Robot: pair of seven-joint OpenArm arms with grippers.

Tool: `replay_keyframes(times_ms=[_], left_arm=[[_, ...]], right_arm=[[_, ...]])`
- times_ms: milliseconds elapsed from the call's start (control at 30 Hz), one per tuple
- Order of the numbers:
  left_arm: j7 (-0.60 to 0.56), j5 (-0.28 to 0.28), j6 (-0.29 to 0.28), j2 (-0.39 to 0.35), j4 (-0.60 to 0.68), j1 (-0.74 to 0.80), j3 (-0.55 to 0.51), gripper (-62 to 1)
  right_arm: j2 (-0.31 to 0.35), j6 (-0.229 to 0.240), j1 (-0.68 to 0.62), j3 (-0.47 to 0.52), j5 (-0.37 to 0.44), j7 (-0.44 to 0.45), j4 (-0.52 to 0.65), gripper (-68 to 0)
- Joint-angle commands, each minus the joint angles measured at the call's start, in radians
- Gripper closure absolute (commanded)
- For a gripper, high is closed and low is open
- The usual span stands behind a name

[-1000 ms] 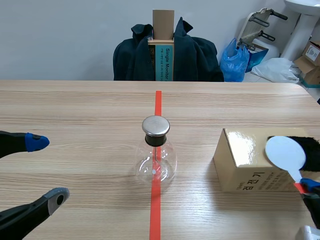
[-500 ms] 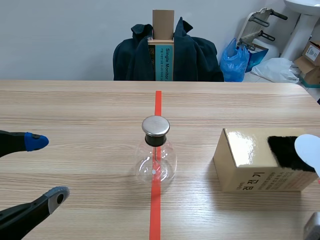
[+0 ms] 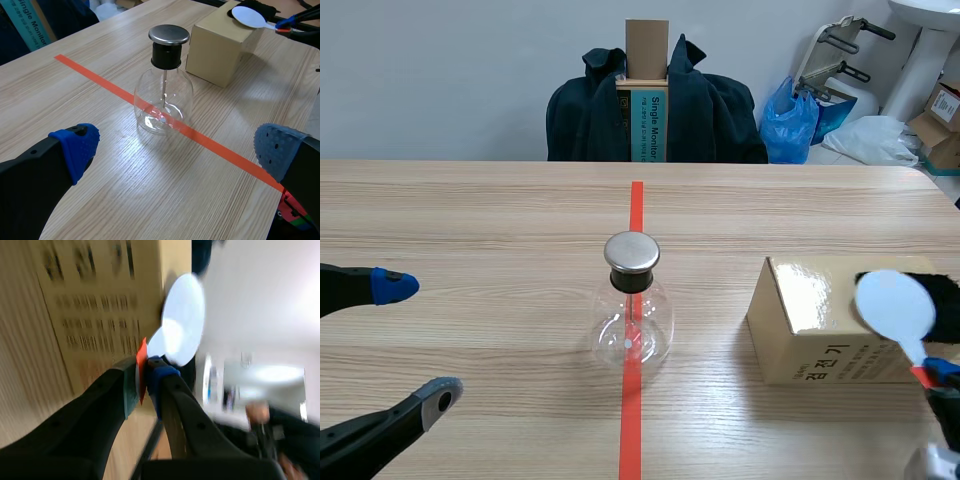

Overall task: Do the electroscope experiment.
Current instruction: 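Rub the plate on the fur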

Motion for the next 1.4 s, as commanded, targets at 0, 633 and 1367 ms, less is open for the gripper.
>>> replay_keyframes(times_ms=[0,633,1367], left_arm=[[-0.014,-0.012,-0.001,0.005,0.004,-0.008,-0.007,-62.3],[-0.014,-0.009,0.0,0.005,0.004,-0.008,-0.007,-62.3],[-0.014,-0.006,0.0,0.005,0.004,-0.008,-0.007,-62.3]], right_arm=[[0.012,0.008,-0.01,0.014,0.005,-0.094,0.003,-0.8],[0.014,0.008,-0.021,0.011,-0.001,-0.054,0.003,-0.8],[0.018,0.008,-0.013,0.013,-0.002,-0.05,0.003,-0.8]])
